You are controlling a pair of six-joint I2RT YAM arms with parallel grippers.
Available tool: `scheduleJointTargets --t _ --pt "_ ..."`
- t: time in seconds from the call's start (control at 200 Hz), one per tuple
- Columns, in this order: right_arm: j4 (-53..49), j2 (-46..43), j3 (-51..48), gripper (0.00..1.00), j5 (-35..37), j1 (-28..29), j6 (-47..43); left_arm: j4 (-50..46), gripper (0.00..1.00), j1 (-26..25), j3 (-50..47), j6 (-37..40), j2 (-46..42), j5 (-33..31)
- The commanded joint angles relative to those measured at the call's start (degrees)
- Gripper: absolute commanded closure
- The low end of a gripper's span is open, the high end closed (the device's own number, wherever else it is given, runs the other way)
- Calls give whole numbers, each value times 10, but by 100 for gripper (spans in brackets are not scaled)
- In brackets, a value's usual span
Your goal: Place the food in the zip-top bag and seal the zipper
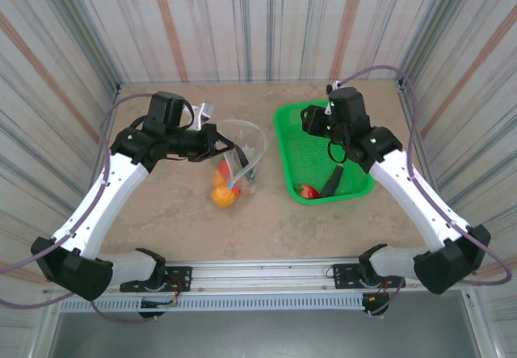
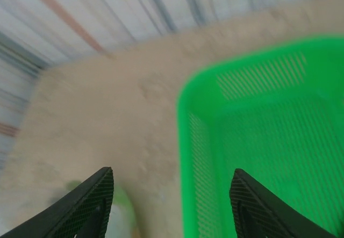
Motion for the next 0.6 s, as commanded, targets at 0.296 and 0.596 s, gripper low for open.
scheduleJointTargets --t 0.296,0.596 --pt "-128 117 -77 35 -125 -54 44 7 100 -3 -16 19 -29 12" --pt "-172 196 -73 38 -156 -61 6 4 100 -4 -22 24 -36 11"
